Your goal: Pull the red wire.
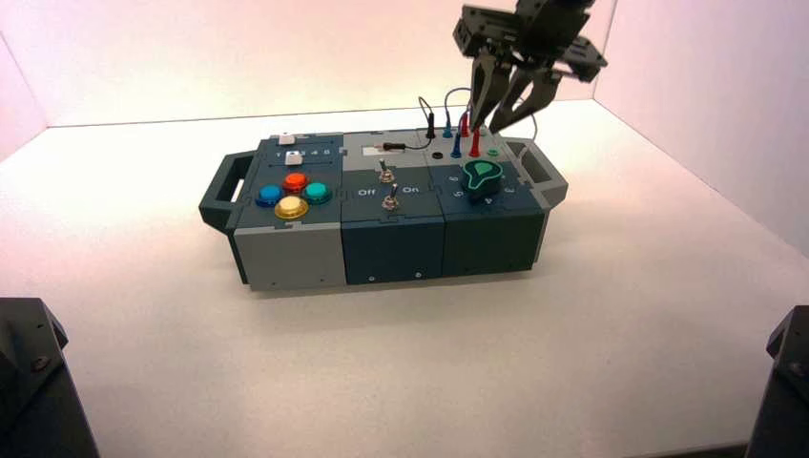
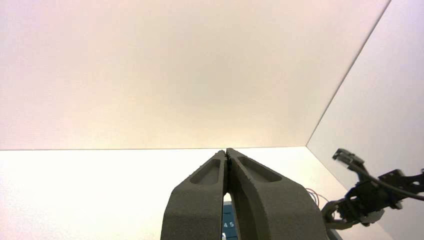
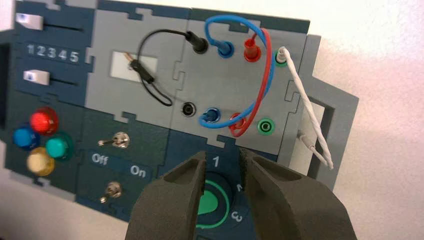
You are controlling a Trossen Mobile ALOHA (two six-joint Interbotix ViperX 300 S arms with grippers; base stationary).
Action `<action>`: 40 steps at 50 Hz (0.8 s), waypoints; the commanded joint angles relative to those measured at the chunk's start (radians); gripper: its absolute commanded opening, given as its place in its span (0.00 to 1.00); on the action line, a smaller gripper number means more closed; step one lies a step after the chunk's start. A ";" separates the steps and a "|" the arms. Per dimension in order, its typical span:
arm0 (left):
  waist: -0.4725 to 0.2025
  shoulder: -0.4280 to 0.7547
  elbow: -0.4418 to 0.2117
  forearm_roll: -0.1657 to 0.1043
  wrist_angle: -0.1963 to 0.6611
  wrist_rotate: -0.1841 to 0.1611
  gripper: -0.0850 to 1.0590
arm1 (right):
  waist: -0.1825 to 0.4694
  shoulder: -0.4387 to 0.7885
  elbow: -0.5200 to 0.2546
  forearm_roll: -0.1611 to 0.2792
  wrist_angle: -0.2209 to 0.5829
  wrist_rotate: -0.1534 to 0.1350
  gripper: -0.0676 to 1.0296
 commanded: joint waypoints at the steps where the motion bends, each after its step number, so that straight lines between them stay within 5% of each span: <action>1: -0.003 0.020 -0.038 -0.002 -0.015 0.003 0.05 | 0.000 0.002 -0.028 0.005 -0.025 0.000 0.40; 26: -0.021 0.032 -0.044 0.002 -0.020 0.005 0.05 | -0.003 0.052 -0.083 0.003 -0.032 0.005 0.39; 40: -0.021 0.032 -0.051 0.003 -0.021 0.014 0.05 | -0.018 0.078 -0.089 0.005 -0.035 0.005 0.29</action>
